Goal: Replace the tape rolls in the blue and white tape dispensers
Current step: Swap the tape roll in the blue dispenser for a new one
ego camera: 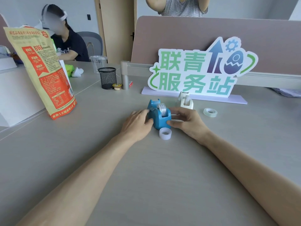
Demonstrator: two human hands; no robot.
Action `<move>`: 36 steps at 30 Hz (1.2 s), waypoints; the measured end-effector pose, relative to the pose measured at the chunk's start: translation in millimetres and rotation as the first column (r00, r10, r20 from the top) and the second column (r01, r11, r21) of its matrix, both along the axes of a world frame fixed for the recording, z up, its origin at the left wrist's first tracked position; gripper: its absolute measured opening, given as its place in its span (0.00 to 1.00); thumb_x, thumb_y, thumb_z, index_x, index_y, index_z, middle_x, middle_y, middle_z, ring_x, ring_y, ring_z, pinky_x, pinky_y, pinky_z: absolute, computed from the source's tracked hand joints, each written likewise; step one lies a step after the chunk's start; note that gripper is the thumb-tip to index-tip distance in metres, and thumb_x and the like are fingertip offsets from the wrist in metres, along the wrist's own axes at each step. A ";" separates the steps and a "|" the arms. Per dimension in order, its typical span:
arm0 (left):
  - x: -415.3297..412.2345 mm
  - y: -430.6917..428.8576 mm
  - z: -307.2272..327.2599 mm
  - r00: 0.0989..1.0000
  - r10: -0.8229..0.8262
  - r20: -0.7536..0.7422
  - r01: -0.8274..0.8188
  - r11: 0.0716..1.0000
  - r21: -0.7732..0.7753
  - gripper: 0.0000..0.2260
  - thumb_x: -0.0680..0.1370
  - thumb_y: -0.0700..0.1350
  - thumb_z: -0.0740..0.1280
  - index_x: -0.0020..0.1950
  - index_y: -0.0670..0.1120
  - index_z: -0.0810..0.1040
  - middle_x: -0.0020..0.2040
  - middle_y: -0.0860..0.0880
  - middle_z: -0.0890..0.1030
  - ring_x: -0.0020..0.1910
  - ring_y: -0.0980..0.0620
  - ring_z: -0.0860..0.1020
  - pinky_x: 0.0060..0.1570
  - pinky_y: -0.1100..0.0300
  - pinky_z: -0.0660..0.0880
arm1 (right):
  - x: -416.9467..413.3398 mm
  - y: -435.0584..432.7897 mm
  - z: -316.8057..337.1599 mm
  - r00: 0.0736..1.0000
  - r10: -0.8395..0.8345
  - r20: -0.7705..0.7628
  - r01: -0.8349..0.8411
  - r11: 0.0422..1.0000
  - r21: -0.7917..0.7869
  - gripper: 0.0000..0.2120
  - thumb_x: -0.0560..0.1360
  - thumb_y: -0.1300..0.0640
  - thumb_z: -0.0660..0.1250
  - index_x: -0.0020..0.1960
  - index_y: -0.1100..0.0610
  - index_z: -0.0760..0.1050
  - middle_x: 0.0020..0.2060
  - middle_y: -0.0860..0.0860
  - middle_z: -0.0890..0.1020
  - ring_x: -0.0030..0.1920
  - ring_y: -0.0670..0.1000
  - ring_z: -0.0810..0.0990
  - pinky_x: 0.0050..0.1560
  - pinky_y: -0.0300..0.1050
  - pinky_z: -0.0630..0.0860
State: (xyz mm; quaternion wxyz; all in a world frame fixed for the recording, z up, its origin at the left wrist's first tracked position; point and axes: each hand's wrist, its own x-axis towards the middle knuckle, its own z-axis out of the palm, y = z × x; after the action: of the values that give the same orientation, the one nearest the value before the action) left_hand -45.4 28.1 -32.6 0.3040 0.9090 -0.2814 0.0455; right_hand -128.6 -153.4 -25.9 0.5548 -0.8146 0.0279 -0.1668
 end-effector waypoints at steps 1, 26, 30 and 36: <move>1.0 0.2 1.7 0.999 -0.014 -0.043 0.014 1.000 0.009 0.20 0.79 0.48 0.57 0.72 0.50 0.67 0.69 0.48 0.72 0.69 0.47 0.66 0.65 0.52 0.67 | 0.9 0.9 -0.7 1.000 0.010 0.008 -0.010 0.999 -0.047 0.20 0.71 0.68 0.73 0.62 0.58 0.78 0.55 0.50 0.84 0.51 0.42 0.82 0.52 0.32 0.77; 101.4 -29.5 -8.4 0.995 0.057 -0.078 -0.059 0.998 -0.030 0.20 0.69 0.62 0.59 0.53 0.53 0.77 0.53 0.49 0.83 0.57 0.47 0.78 0.55 0.48 0.75 | 111.8 8.5 -14.5 0.959 -0.282 0.036 0.223 0.667 -0.710 0.25 0.79 0.44 0.59 0.72 0.55 0.62 0.52 0.58 0.84 0.55 0.65 0.79 0.51 0.56 0.76; 112.5 -37.7 -10.6 0.996 0.057 -0.072 -0.058 0.998 -0.007 0.22 0.68 0.61 0.57 0.56 0.53 0.77 0.54 0.49 0.83 0.57 0.45 0.78 0.56 0.48 0.75 | 117.5 8.5 -11.3 0.947 -0.318 0.053 0.244 0.601 -0.761 0.24 0.81 0.46 0.57 0.71 0.57 0.62 0.50 0.62 0.82 0.51 0.66 0.79 0.45 0.54 0.74; 101.6 -31.2 -6.8 0.997 0.039 -0.066 -0.039 0.999 -0.003 0.19 0.71 0.60 0.58 0.54 0.52 0.77 0.54 0.51 0.84 0.55 0.45 0.79 0.54 0.48 0.76 | 111.6 12.3 -9.1 0.948 -0.316 0.031 0.217 0.573 -0.791 0.24 0.81 0.47 0.56 0.73 0.57 0.58 0.50 0.63 0.82 0.50 0.66 0.80 0.43 0.53 0.72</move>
State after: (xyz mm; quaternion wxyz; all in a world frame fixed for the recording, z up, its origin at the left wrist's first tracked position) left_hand 56.2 -3.1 -39.4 0.3141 0.9147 -0.2533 0.0220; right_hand -17.0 -141.1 -35.0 0.1083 -0.9686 0.1060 -0.1970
